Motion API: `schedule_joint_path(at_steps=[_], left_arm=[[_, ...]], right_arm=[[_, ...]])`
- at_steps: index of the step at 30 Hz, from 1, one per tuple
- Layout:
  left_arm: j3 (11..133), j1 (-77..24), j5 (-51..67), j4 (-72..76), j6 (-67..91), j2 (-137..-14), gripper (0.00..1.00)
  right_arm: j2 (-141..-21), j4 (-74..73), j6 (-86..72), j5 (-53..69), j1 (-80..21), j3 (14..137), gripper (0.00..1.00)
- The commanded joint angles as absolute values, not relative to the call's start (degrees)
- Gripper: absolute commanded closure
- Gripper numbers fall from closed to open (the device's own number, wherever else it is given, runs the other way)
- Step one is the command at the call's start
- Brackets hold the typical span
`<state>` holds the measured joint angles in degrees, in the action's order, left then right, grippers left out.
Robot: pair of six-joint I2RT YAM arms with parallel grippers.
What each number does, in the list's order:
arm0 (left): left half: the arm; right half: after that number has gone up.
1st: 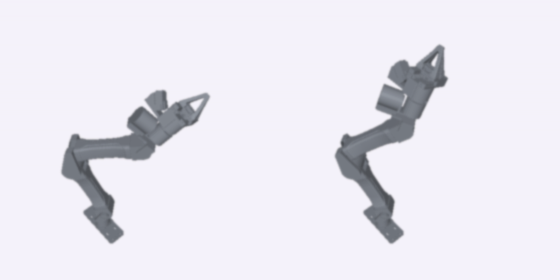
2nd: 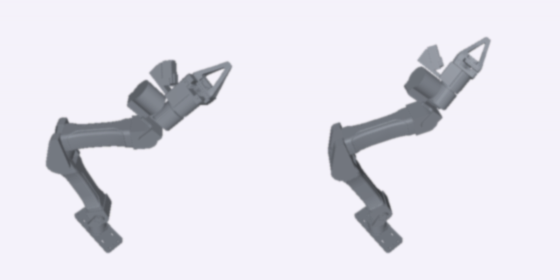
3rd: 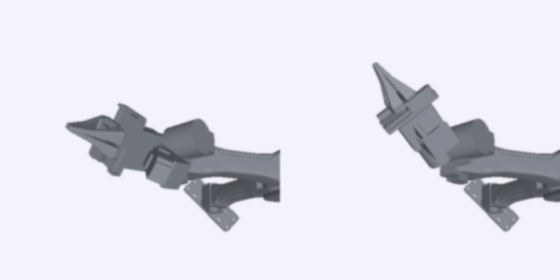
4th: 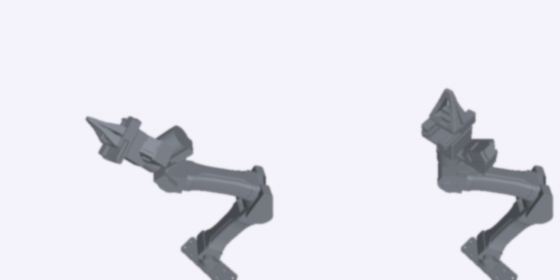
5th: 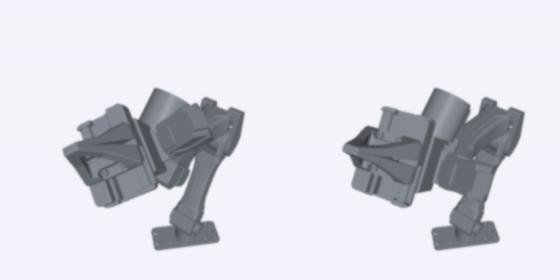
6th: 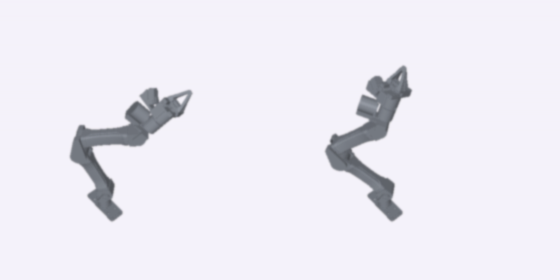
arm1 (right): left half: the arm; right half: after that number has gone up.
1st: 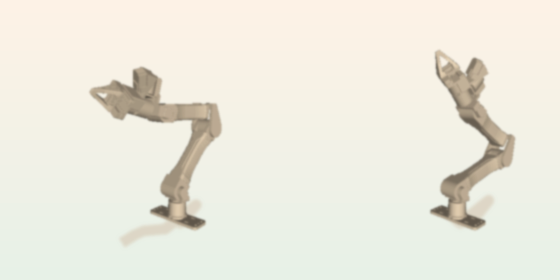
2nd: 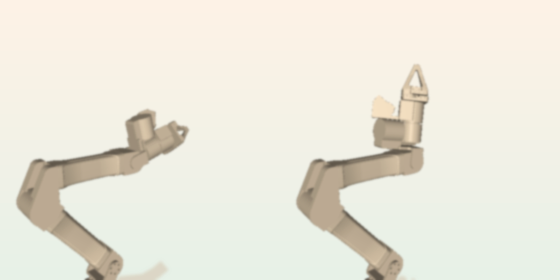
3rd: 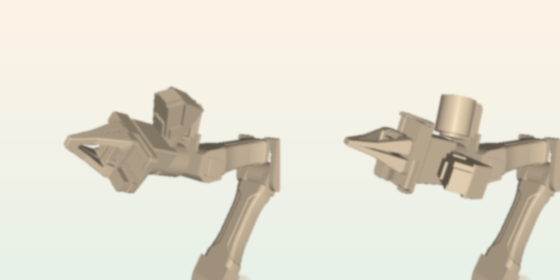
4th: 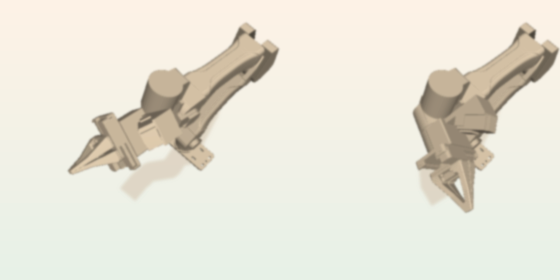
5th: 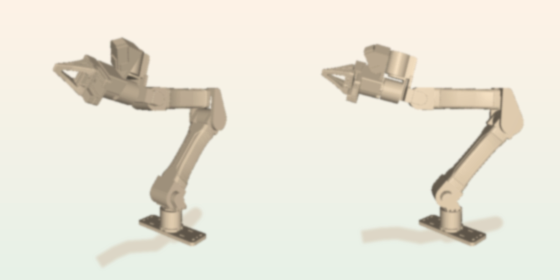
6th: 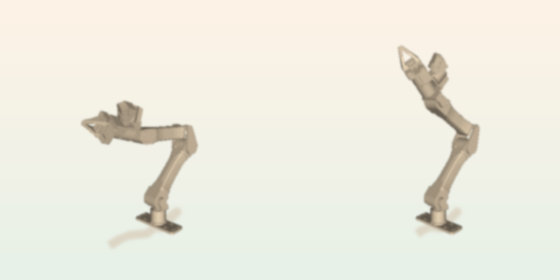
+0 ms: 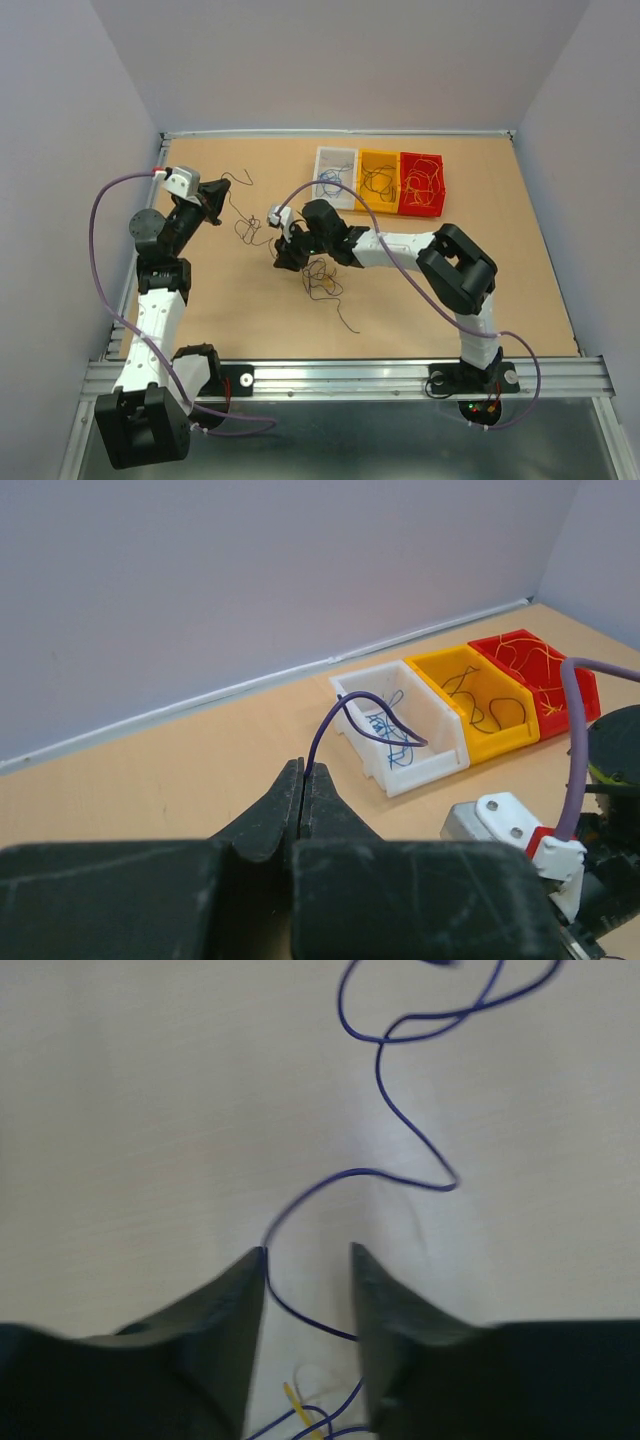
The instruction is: Untangle the cables
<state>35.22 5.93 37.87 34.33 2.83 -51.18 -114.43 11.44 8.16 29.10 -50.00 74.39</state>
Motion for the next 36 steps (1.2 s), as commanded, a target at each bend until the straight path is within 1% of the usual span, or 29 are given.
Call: schedule_joint_path(at_steps=[1,2,3,5,6,7,8,9,12,17,20,24,25,27,28,30,31,32,35,36], left_arm=[[39.3,5.7,37.8,34.5,2.2,-51.5,1.00],[40.7,5.7,36.6,32.2,1.2,-52.4,1.00],[44.3,5.6,35.1,30.6,0.9,-53.1,1.00],[49.0,5.6,29.8,24.7,-1.1,-55.2,1.00],[54.4,5.9,27.8,20.5,-1.8,-57.1,1.00],[57.2,6.1,25.7,20.5,-2.5,-57.1,1.00],[59.9,6.5,22.2,16.6,-3.2,-59.3,1.00],[64.8,7.9,21.0,15.0,-3.8,-60.3,1.00],[70.2,10.5,19.4,11.8,-3.8,-63.0,1.00],[71.1,12.3,19.5,11.3,-3.3,-63.9,1.00],[73.4,12.5,15.2,10.2,-3.2,-65.3,1.00],[78.8,16.2,14.7,7.3,-0.4,-68.7,1.00],[80.0,16.9,15.1,7.1,-0.3,-69.5,1.00],[80.2,17.7,16.0,7.1,2.0,-69.9,1.00],[79.9,17.7,16.3,7.2,2.3,-70.0,1.00],[79.4,17.8,17.0,7.8,3.2,-70.4,1.00],[79.0,17.7,17.1,7.9,3.6,-70.7,1.00],[78.8,17.7,18.1,8.3,3.9,-71.2,1.00],[77.4,17.8,19.2,9.7,4.7,-71.8,1.00],[77.3,17.8,19.0,9.7,4.7,-72.0,1.00]], right_arm=[[-114.8,11.2,9.1,25.3,-50.2,78.6,0.81],[-114.4,11.2,9.0,23.8,-50.2,78.1,0.92],[-113.0,11.2,9.0,23.0,-50.2,76.4,1.00],[-111.0,11.5,9.4,22.4,-50.1,73.9,0.99],[-108.7,11.8,9.7,21.9,-50.1,71.3,0.99],[-107.6,12.0,9.8,21.4,-50.2,69.8,0.99],[-106.3,12.0,9.8,20.7,-50.2,68.5,1.00],[-105.1,12.2,9.8,19.2,-50.1,67.3,1.00],[-100.4,12.6,10.0,17.0,-50.2,62.5,0.99],[-91.6,13.4,9.9,15.4,-50.2,56.4,1.00],[-86.7,13.6,9.5,13.6,-50.2,51.7,1.00],[-75.5,13.9,7.0,7.4,-50.1,44.4,0.99],[-70.0,13.9,6.3,5.9,-50.2,41.7,0.99],[-64.2,13.9,4.1,1.5,-50.2,38.9,1.00],[-58.4,13.9,3.2,0.3,-50.2,37.7,1.00],[-52.0,14.1,0.6,-6.5,-50.2,34.3,0.99],[-46.2,14.5,0.0,-8.5,-50.2,33.3,0.99],[-43.6,14.8,-3.0,-10.4,-50.2,31.7,1.00],[-35.6,15.2,-4.0,-11.1,-50.1,29.0,0.99],[-33.9,16.1,-4.8,-13.9,-50.1,28.5,1.00]])
